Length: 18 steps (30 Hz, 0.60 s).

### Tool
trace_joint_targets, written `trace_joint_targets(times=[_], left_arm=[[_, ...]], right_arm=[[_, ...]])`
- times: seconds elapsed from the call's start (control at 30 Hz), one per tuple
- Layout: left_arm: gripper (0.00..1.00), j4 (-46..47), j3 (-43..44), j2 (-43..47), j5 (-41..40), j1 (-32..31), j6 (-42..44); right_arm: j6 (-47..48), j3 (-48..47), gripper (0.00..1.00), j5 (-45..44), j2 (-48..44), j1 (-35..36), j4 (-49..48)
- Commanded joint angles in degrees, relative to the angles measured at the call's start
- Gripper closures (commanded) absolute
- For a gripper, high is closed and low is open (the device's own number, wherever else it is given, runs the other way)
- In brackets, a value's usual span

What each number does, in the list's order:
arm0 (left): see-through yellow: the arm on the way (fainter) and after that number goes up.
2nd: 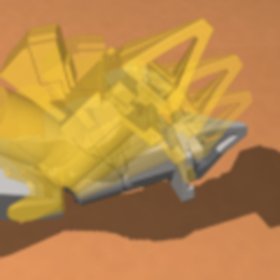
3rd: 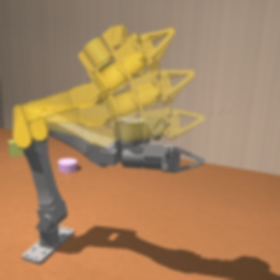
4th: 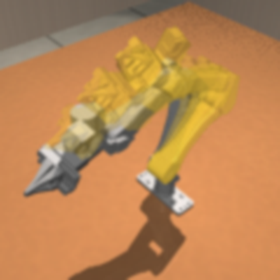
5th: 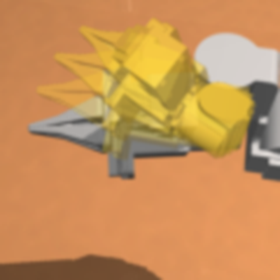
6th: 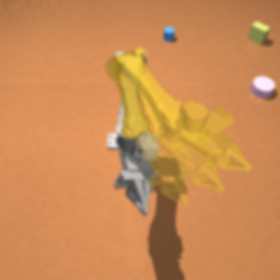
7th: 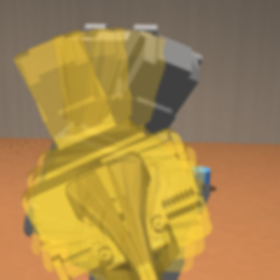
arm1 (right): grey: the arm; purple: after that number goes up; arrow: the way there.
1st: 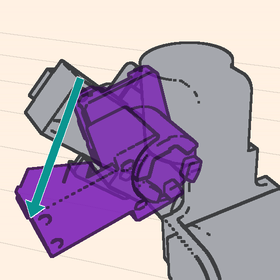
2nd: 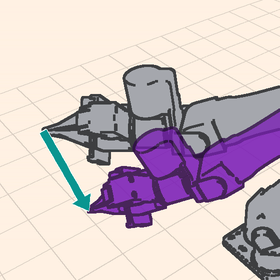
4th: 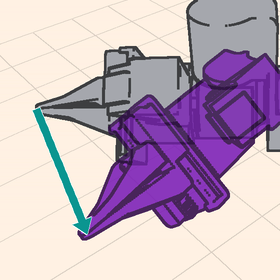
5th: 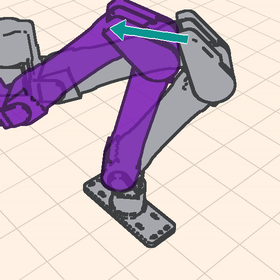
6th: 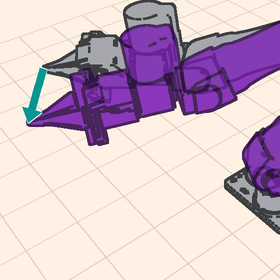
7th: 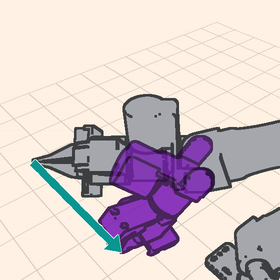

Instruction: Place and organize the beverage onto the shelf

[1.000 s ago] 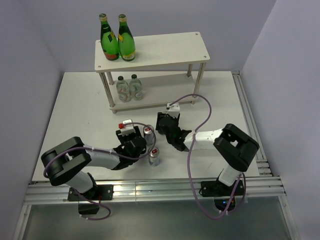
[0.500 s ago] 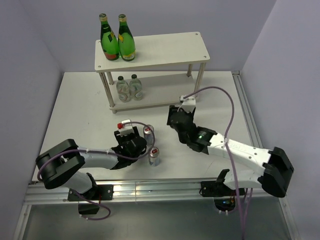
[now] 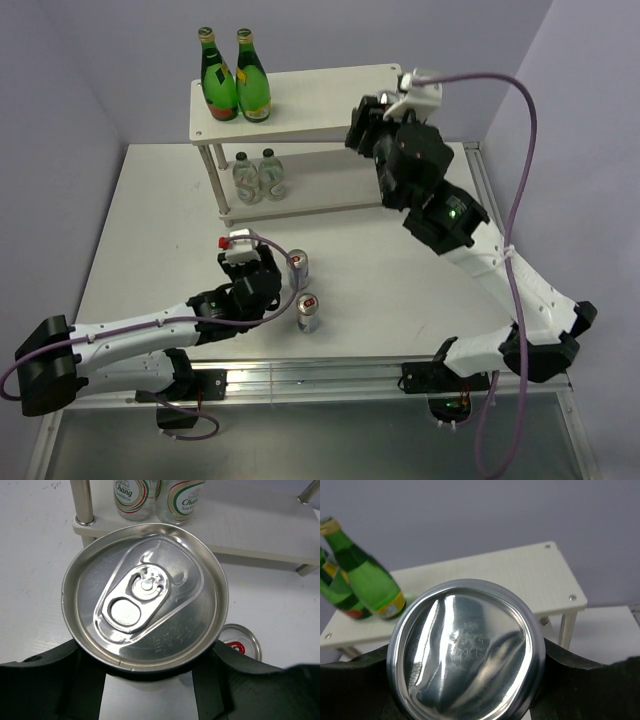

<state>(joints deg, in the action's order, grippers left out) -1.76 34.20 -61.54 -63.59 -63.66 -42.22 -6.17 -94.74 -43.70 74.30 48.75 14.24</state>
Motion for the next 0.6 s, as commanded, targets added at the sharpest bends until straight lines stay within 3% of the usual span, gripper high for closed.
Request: trace_joint_targets(times=[0.0, 0.13, 0.33, 0.4, 0.57], left_arm=[[1.00, -4.9, 3.9, 1.0, 0.0, -0.9, 0.9], [1.00, -11.3, 6.4, 1.0, -1.1, -1.7, -2.0], [1.00, -17.2, 6.4, 5.8, -1.0, -3.9, -4.9], [1.00, -19.3, 6.2, 7.1, -1.3, -4.3, -7.1], [1.00, -20.5, 5.4, 8.5, -0.8, -4.5, -7.8]], right_arm=[[5.6, -9.4, 1.00, 4.4, 6.7, -4.7, 1.0], [3.4, -24.9, 1.00, 11.9, 15.5, -11.0, 7.5], [3.3, -45.3, 1.00, 15.1, 31.0, -17.5, 13.0], [3.1, -49.7, 1.00, 16.4, 33.3, -18.9, 13.3], [1.8, -48.0, 1.00, 18.5, 34.3, -21.2, 11.3]])
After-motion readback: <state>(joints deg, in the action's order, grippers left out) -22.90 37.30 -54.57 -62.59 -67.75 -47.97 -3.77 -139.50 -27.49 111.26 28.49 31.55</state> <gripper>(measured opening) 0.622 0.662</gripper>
